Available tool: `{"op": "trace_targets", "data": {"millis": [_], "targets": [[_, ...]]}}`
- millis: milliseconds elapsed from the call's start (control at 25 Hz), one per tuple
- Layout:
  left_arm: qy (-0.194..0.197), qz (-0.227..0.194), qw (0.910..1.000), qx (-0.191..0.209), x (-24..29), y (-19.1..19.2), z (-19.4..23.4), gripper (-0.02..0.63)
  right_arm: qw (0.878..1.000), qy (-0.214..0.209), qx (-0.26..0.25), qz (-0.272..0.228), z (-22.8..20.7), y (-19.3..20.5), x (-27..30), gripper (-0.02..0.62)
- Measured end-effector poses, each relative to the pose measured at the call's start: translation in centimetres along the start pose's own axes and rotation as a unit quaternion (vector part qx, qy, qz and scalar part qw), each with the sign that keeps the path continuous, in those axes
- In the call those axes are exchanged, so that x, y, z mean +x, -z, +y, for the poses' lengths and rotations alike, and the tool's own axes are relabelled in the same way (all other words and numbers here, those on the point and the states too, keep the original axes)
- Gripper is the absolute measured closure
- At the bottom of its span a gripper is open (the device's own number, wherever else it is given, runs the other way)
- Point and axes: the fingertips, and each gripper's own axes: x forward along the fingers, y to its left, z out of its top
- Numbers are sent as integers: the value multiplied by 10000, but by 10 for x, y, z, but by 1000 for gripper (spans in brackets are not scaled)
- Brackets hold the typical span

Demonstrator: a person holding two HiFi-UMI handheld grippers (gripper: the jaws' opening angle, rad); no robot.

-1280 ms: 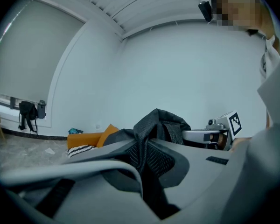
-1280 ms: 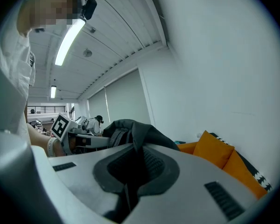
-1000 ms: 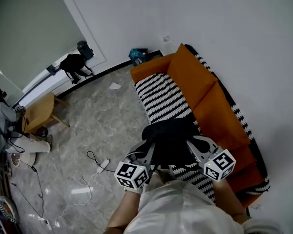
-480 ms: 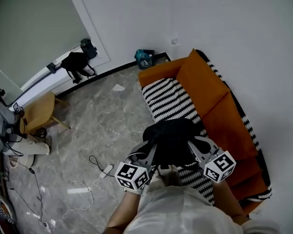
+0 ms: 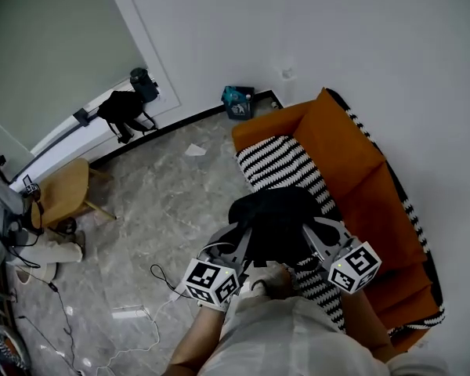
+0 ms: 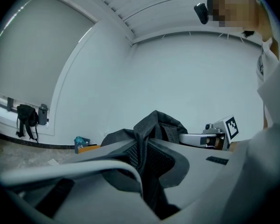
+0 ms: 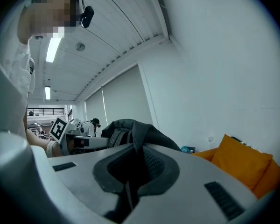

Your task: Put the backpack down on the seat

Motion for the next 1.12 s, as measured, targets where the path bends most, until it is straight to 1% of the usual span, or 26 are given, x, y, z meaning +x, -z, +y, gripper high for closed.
{"op": "trace_targets", "data": {"millis": [120, 280, 600, 720, 920, 1120], "targets": [[8, -62, 10000, -3, 6, -9, 20, 561, 10000, -10, -24, -23, -5, -6, 22, 574], [-70, -47, 9999, -129, 16, -12, 40, 561, 9999, -77, 50, 66, -12, -6, 42, 574], [-279, 50, 9992, -271, 52, -29, 78, 562, 9990, -374, 103, 218, -48, -21, 90, 574], [-341, -3, 9990, -273, 71, -36, 89, 561, 9986, -488, 64, 170, -65, -28, 105, 574], [-394, -73, 9990, -219, 101, -53, 106, 563, 9984, -548, 41, 114, -93, -42, 127, 574], [-296, -180, 9993, -127, 133, -72, 118, 563, 9988, -490, -40, 14, -120, -59, 141, 574]]}}
